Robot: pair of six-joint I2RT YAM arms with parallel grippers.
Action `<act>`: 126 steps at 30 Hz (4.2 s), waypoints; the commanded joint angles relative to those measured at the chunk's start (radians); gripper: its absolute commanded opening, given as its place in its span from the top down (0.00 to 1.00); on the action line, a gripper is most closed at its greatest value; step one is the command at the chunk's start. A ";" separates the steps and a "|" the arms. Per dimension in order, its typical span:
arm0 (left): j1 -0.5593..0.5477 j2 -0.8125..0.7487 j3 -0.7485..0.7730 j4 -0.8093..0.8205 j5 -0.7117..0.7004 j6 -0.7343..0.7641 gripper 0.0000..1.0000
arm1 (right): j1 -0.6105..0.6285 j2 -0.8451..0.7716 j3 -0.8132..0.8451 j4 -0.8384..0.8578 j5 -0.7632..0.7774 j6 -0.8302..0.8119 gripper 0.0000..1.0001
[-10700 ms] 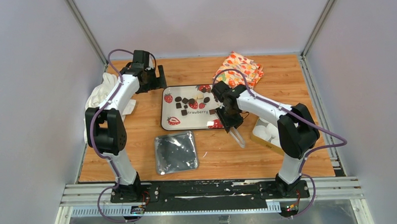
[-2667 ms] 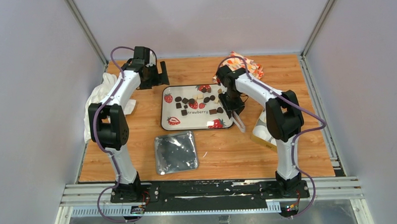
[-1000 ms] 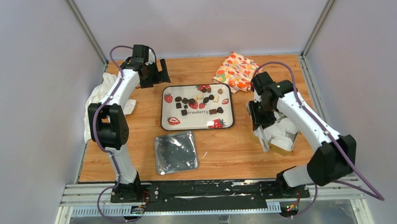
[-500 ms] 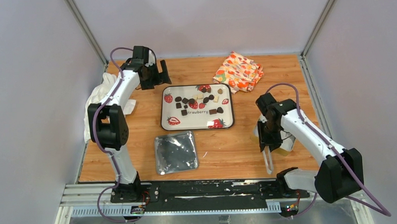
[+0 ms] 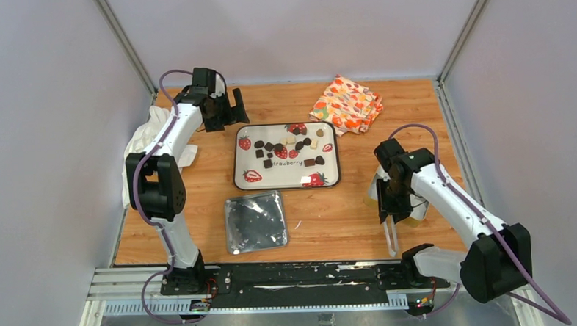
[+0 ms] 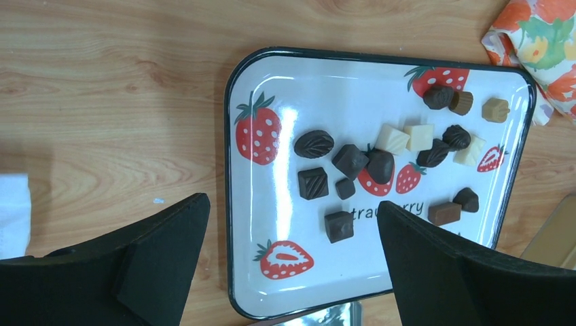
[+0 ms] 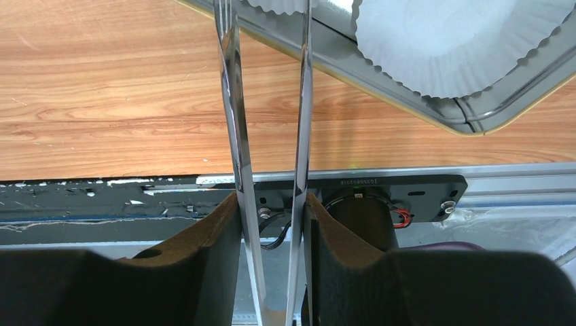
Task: Pack the chocolate
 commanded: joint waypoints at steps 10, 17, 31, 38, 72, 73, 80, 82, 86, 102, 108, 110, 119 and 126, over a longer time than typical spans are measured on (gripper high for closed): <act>-0.012 -0.042 -0.019 0.001 0.011 0.008 0.00 | -0.013 -0.031 -0.008 -0.019 0.015 0.014 0.60; -0.014 -0.039 -0.016 0.001 0.010 0.007 0.00 | -0.013 -0.025 -0.011 -0.012 0.015 0.011 0.59; -0.015 -0.031 -0.012 0.006 0.006 0.002 0.00 | -0.013 -0.004 -0.005 -0.001 0.015 -0.002 0.57; -0.015 -0.032 -0.016 0.005 0.004 -0.001 0.00 | -0.014 -0.009 0.011 0.003 0.015 -0.003 0.67; 0.003 -0.106 -0.060 -0.012 -0.018 0.007 0.00 | 0.248 0.650 0.579 0.094 -0.078 -0.286 0.68; 0.003 -0.107 -0.058 -0.011 -0.020 0.008 0.00 | 0.248 0.654 0.581 0.095 -0.072 -0.290 0.65; 0.004 -0.103 -0.052 -0.011 -0.027 0.012 0.00 | 0.249 0.685 0.599 0.099 -0.057 -0.310 0.60; 0.003 -0.100 -0.051 -0.012 -0.026 0.012 0.00 | 0.249 0.696 0.605 0.099 -0.045 -0.312 0.60; 0.003 -0.100 -0.046 -0.016 -0.036 0.017 0.00 | 0.249 0.705 0.608 0.098 0.007 -0.305 0.60; 0.005 -0.093 -0.037 -0.019 -0.049 0.022 0.00 | 0.249 0.737 0.623 0.112 0.100 -0.313 0.50; 0.005 -0.093 -0.036 -0.021 -0.054 0.025 0.00 | 0.249 0.759 0.646 0.120 0.096 -0.312 0.50; 0.005 -0.093 -0.035 -0.022 -0.054 0.025 0.00 | 0.249 0.767 0.653 0.122 0.095 -0.312 0.49; 0.008 -0.106 -0.047 -0.028 -0.060 0.034 0.00 | 0.249 0.792 0.667 0.131 0.112 -0.328 0.52; 0.011 -0.120 -0.058 -0.028 -0.058 0.039 0.00 | 0.249 0.781 0.668 0.134 0.097 -0.313 0.85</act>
